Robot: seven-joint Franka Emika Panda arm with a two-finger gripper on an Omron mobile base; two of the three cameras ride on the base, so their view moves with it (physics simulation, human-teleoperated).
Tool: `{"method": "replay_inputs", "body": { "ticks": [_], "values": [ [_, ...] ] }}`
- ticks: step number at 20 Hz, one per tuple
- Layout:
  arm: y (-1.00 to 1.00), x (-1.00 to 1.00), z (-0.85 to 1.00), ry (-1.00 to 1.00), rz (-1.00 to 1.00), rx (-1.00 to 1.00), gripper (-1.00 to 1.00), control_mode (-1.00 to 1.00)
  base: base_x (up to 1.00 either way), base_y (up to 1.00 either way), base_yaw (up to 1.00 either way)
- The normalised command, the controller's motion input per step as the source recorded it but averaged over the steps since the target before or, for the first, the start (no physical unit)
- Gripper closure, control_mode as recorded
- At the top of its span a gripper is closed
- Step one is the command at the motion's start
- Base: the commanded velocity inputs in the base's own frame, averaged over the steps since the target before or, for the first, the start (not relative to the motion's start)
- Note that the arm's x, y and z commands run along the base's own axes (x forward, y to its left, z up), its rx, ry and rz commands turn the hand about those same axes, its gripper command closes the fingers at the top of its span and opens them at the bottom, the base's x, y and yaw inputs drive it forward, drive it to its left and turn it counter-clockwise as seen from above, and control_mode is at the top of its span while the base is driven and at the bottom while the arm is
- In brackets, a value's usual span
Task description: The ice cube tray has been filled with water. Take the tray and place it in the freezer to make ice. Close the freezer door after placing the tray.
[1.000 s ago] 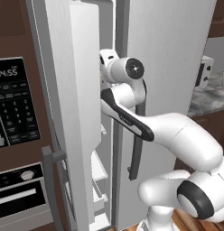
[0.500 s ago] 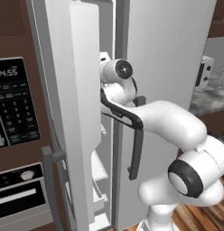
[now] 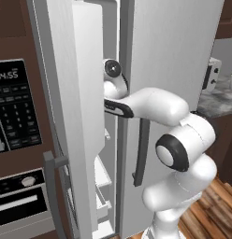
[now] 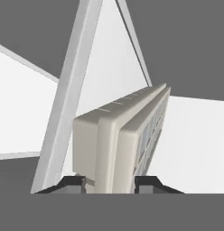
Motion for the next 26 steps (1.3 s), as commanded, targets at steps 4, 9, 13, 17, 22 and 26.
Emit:
{"method": "replay_inputs", "body": {
  "ticks": [4,9,13,17,22,26],
  "values": [
    [0.34,0.53,-0.08,0.00,-0.03,0.00,1.00,-1.00,0.00,0.00,0.00],
    [-0.07,-0.02,-0.08,0.00,-0.07,0.00,-1.00,-1.00,0.00,0.00,0.00],
    [-0.76,-0.59,-0.08,0.00,-0.05,0.01,-1.00,-1.00,0.00,0.00,0.00],
    [-0.43,-0.26,0.03,-0.03,0.00,0.13,-1.00,-1.00,0.00,0.00,0.00],
    [-0.58,-0.91,0.21,-0.06,0.03,0.25,-1.00,-1.00,0.00,0.00,0.00],
    [-0.29,-1.00,0.28,-0.06,0.06,0.25,-1.00,-1.00,0.00,0.00,0.00]
  ]
}}
